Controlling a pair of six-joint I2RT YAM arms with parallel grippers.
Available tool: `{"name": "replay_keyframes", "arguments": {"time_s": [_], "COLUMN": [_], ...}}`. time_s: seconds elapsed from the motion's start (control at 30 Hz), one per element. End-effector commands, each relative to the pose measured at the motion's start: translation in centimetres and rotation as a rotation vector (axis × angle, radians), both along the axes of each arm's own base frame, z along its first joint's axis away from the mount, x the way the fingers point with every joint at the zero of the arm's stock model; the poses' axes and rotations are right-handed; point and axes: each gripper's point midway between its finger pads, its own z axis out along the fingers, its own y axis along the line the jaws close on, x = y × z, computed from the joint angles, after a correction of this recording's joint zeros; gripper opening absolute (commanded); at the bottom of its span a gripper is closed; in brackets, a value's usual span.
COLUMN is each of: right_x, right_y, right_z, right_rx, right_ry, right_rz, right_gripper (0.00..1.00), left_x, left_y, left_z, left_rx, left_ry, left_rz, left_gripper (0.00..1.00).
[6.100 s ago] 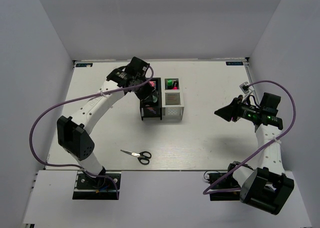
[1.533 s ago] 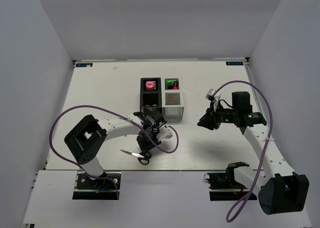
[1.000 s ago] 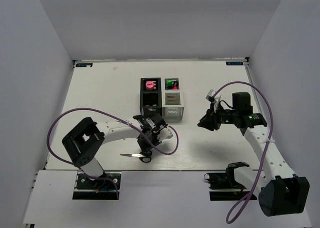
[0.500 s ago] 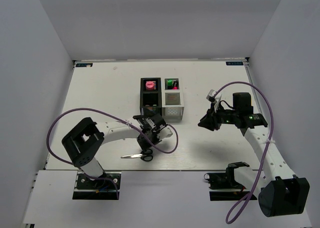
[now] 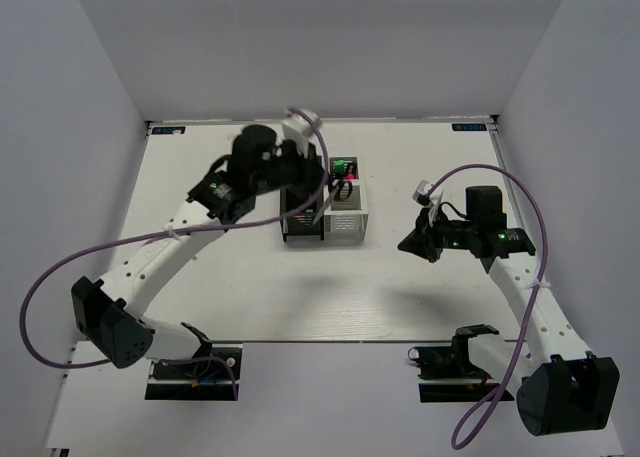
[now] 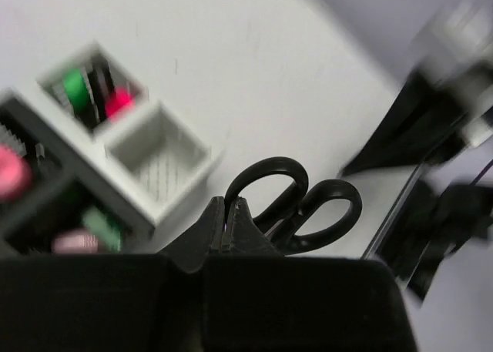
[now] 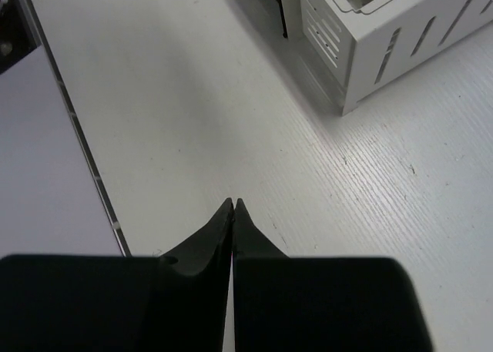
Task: Sort the stationery into containers
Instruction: Place the scissors in the storage box.
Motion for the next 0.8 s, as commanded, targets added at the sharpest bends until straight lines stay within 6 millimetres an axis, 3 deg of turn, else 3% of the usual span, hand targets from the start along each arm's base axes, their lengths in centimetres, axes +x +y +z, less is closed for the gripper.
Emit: {"name": "replay_keyframes", "arguments": {"time_s": [0.0,0.07,0.1,0.23,0.27,0.3,0.4,0.63,0.77], "right_x": [-0.2,-0.2,-0.1,-0.4,-0.4,-0.3,-0.4,-0.5,-0.5], "right_y": [0.1,0.1,0.1,0.2,0.2,0.2,0.2,0.2,0.1], "right_z": [0.5,0.5,0.5,0.2,0.0,0.0,-0.3,-0.2,-0.3], "right_rx": [0.015,0.016,0.017,0.019,0.019,0.019,0.016,0.016,0.010], "right_ry": [-0.010,-0.009,-0.013,-0.005,0.007,0.004,0.015,0.005,0.001], "right_rz": [0.002,0.000,-0.001,0.005,0.009,0.008,0.012,0.016,0.016], "right_gripper": [0.00,0.00,0.00,0.06,0.06,0.07,0.07,0.08,0.10], "left_x": [3.7,5.3,7.0,10.2,10.5,10.9,12.1,13.4,13.5], "left_y": [0.0,-0.6,-0.4,0.1,0.0,-0.2,-0.9,-2.1,-2.1], "left_z": [7.3,9.3,9.6,10.0,8.5,10.1,9.2,6.0,2.6], "left_rx": [-0.328,-0.475,-0.518,-0.677,-0.681,-0.747,-0.816,-0.773,-0.720], "left_ry": [-0.001,0.022,0.004,-0.014,-0.003,-0.071,-0.042,-0.027,0.018], "left_rz": [0.066,0.092,0.114,0.202,0.216,0.193,0.205,0.208,0.206], "left_gripper": [0.00,0.00,0.00,0.00,0.00,0.00,0.00,0.00,0.00]}}
